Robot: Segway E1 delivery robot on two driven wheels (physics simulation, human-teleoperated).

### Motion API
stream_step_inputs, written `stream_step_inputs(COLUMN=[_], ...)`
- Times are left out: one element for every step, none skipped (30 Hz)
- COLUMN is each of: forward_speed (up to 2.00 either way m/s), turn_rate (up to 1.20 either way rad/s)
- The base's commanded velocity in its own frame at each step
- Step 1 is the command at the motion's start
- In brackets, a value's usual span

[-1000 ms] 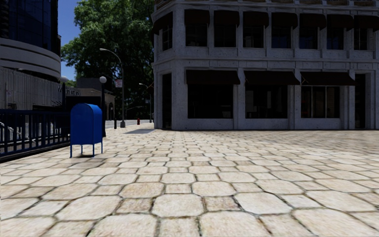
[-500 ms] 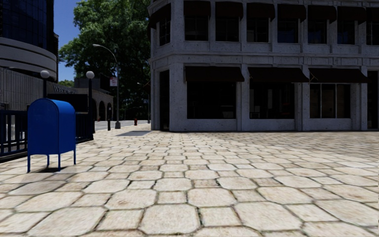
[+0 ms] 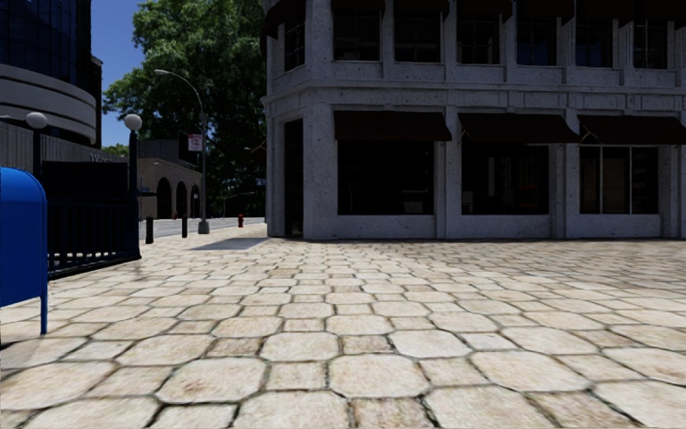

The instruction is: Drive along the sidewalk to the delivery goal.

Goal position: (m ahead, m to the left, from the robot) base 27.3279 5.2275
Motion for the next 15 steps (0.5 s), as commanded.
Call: stream_step_inputs(forward_speed=[2.0,2.0,2.0,2.0,2.0,2.0,2.0,2.0,2.0,2.0,2.0,2.0,2.0,2.0,2.0], turn_rate=[0.0,0.0,0.0,0.0,0.0,0.2,0.38,0.52,0.52,0.58,0.6,0.6,0.6,0.6,0.6])
